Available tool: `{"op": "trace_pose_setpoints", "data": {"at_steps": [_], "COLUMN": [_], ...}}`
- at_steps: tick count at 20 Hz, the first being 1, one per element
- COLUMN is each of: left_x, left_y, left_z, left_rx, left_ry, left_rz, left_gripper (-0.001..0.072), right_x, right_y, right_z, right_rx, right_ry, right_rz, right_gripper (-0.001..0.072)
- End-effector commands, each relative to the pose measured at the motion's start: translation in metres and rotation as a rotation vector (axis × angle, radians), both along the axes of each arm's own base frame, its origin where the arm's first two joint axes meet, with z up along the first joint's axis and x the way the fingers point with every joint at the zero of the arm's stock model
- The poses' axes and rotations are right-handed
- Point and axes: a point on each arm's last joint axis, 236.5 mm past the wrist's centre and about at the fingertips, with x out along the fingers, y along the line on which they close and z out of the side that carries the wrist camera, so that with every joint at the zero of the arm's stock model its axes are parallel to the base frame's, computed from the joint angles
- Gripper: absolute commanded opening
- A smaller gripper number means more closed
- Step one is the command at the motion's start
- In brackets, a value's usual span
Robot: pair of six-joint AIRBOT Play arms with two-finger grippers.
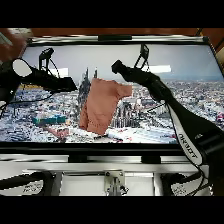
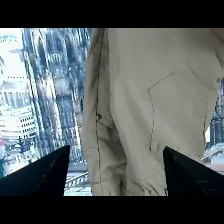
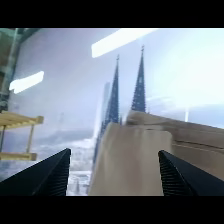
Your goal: Fold the shirts.
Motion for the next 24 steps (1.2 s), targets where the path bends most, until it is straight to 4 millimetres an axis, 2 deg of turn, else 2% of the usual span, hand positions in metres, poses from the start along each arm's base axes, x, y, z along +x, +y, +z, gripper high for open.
{"op": "trace_pose_setpoints", "data": {"at_steps": [1,3,5,6,8,11,12,15,16,18,19,20,21,22,23,24], "left_x": [-0.025,-0.056,-0.087,-0.097,-0.111,-0.116,-0.114,-0.103,-0.103,-0.106,-0.109,-0.115,-0.120,-0.122,-0.122,-0.118], "left_y": [0.003,0.004,-0.019,-0.034,-0.061,-0.090,-0.090,-0.063,-0.060,-0.068,-0.080,-0.094,-0.104,-0.108,-0.108,-0.106], "left_z": [-0.031,-0.066,-0.090,-0.096,-0.106,-0.117,-0.124,-0.140,-0.142,-0.146,-0.148,-0.150,-0.154,-0.156,-0.155,-0.149], "left_rx": [0.026,0.029,-0.071,-0.117,-0.148,-0.110,-0.074,0.052,0.064,0.046,0.009,-0.030,-0.053,-0.056,-0.055,-0.060], "left_ry": [0.108,0.237,0.336,0.354,0.348,0.298,0.283,0.263,0.264,0.279,0.292,0.309,0.325,0.334,0.328,0.313], "left_rz": [-0.036,-0.048,-0.079,-0.110,-0.163,-0.227,-0.235,-0.196,-0.198,-0.205,-0.218,-0.236,-0.251,-0.260,-0.268,-0.261], "left_gripper": [0.0711,0.0711,0.0712,0.0713,0.0713,0.0713,0.0712,0.0712,0.0711,0.0705,0.0686,0.0557,0.0368,0.0181,0.0048,0.0047], "right_x": [-0.017,-0.049,-0.077,-0.085,-0.086,-0.083,-0.083,-0.085,-0.085,-0.084,-0.084,-0.084,-0.084,-0.084,-0.084,-0.084], "right_y": [-0.064,-0.096,-0.120,-0.123,-0.122,-0.119,-0.118,-0.117,-0.117,-0.117,-0.117,-0.117,-0.117,-0.118,-0.118,-0.118], "right_z": [-0.018,-0.051,-0.073,-0.077,-0.077,-0.075,-0.075,-0.075,-0.075,-0.075,-0.075,-0.075,-0.075,-0.075,-0.075,-0.075], "right_rx": [-0.177,-0.277,-0.376,-0.404,-0.411,-0.393,-0.391,-0.391,-0.392,-0.392,-0.392,-0.392,-0.392,-0.392,-0.393,-0.393], "right_ry": [0.125,0.307,0.433,0.457,0.458,0.442,0.443,0.446,0.445,0.444,0.444,0.444,0.444,0.445,0.445,0.445], "right_rz": [0.046,0.107,0.162,0.188,0.198,0.191,0.192,0.202,0.202,0.201,0.201,0.201,0.201,0.202,0.202,0.202], "right_gripper": [0.0650,0.0650,0.0650,0.0650,0.0650,0.0650,0.0650,0.0650,0.0650,0.0650,0.0650,0.0650,0.0650,0.0650,0.0650,0.0650]}}
